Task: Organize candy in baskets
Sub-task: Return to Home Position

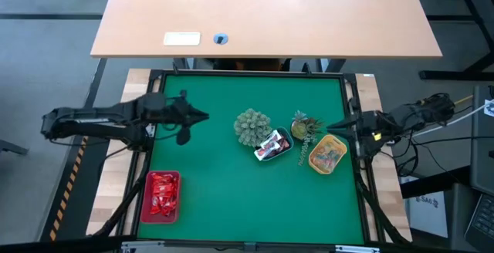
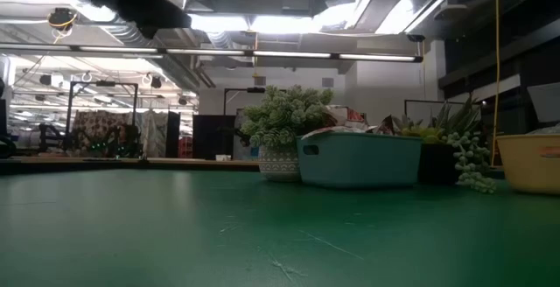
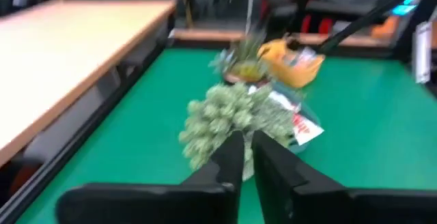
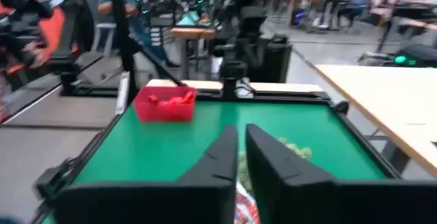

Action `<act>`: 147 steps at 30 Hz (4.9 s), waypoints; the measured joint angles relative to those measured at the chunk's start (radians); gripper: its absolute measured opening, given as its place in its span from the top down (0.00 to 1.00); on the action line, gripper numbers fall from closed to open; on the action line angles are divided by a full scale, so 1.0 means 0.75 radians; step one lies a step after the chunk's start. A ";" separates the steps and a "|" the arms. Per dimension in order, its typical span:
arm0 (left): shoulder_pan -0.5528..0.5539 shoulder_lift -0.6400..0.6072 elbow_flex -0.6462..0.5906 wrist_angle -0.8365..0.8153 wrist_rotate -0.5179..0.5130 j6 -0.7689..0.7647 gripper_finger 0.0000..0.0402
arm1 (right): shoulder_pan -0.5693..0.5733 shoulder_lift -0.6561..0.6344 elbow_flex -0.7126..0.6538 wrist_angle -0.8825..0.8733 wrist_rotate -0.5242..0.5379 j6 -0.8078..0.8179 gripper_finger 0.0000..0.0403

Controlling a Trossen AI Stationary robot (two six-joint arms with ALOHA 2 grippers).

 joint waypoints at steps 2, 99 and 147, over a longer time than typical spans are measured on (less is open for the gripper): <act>0.000 -0.079 -0.119 0.139 0.029 0.012 0.97 | 0.000 -0.002 -0.049 0.054 0.054 -0.006 0.97; 0.072 -0.935 -0.740 0.356 0.191 0.012 1.00 | -0.436 -0.595 -0.984 0.636 -0.134 -0.001 0.99; 0.072 -0.935 -0.740 0.357 0.191 0.012 1.00 | -0.436 -0.595 -0.984 0.636 -0.135 -0.001 0.99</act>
